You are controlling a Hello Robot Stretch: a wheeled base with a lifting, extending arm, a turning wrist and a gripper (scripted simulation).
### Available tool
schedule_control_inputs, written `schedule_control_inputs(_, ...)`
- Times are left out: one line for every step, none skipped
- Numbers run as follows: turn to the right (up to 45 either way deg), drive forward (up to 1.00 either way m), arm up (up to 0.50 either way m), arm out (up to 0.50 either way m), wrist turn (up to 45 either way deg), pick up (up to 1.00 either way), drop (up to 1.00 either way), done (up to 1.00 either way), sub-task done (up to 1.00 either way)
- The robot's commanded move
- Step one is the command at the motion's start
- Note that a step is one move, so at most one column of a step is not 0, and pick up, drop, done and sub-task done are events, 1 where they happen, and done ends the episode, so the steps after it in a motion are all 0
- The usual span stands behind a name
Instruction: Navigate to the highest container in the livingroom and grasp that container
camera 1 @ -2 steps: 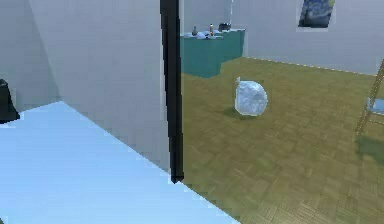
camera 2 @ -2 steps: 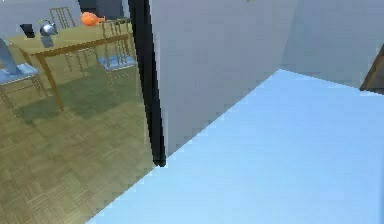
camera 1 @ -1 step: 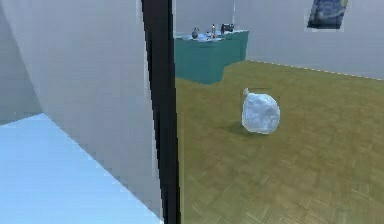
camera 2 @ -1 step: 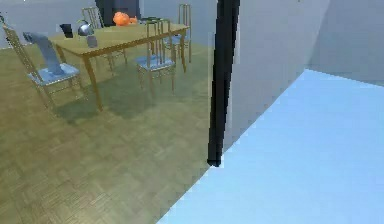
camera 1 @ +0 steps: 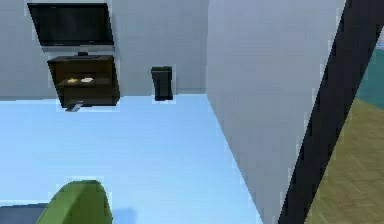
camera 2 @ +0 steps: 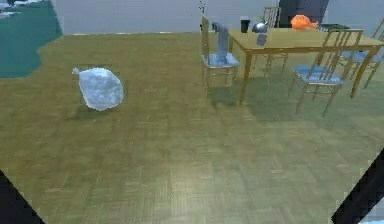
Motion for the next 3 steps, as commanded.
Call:
schedule_control_inputs(0.0,1.00,0.00,0.00,0.0,0.00,0.00,0.00,0.00)
schedule_control_inputs(-15.0,0.00,0.00,0.00,0.0,0.00,0.00,0.00,0.00)
schedule_control_inputs(0.0,0.15,0.00,0.00,0.0,0.00,0.00,0.00,0.00)
